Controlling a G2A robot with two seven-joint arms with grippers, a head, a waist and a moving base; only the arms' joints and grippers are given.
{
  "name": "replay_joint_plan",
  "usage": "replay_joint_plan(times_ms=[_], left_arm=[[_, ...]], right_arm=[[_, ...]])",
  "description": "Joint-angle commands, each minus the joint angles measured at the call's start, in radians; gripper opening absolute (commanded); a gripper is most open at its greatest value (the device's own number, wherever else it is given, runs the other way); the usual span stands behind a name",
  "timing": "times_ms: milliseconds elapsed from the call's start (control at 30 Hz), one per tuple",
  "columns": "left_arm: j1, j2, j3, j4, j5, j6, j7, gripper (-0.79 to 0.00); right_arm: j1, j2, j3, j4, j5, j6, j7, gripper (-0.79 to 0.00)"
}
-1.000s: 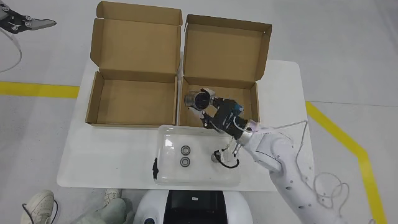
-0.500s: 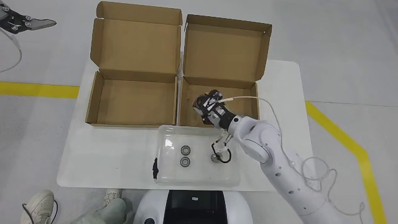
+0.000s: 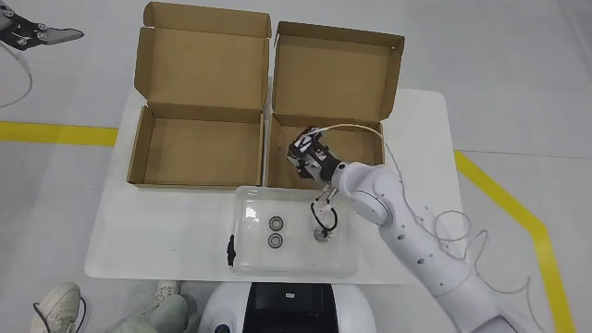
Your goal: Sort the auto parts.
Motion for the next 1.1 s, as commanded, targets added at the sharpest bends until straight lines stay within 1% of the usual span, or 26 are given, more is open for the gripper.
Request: replay_joint_plan(times_ms=[0,233,433,633,667,733,800,1067], left_arm=[[0.000,0.000,0.000,0.000,0.000,0.000,0.000,0.000],[0.000,0.000,0.000,0.000,0.000,0.000,0.000,0.000],[0.000,0.000,0.000,0.000,0.000,0.000,0.000,0.000],[0.000,0.000,0.000,0.000,0.000,0.000,0.000,0.000],[0.000,0.000,0.000,0.000,0.000,0.000,0.000,0.000],[0.000,0.000,0.000,0.000,0.000,0.000,0.000,0.000],[0.000,0.000,0.000,0.000,0.000,0.000,0.000,0.000],[0.000,0.000,0.000,0.000,0.000,0.000,0.000,0.000]], right_arm=[[0.019,-0.006,-0.010,0.019,0.005,0.009,0.016,-0.785],[0.067,-0.027,-0.039,0.091,0.029,0.031,0.043,-0.785],[0.083,-0.040,-0.053,0.155,0.044,0.029,0.023,-0.785],[0.090,-0.049,-0.061,0.187,0.049,0.023,0.007,-0.776],[0.091,-0.050,-0.061,0.189,0.049,0.022,0.006,-0.727],[0.091,-0.052,-0.062,0.191,0.050,0.020,0.003,-0.570],[0.090,-0.054,-0.062,0.191,0.049,0.020,0.001,-0.489],[0.074,-0.053,-0.046,0.176,0.045,0.010,-0.014,-0.462]])
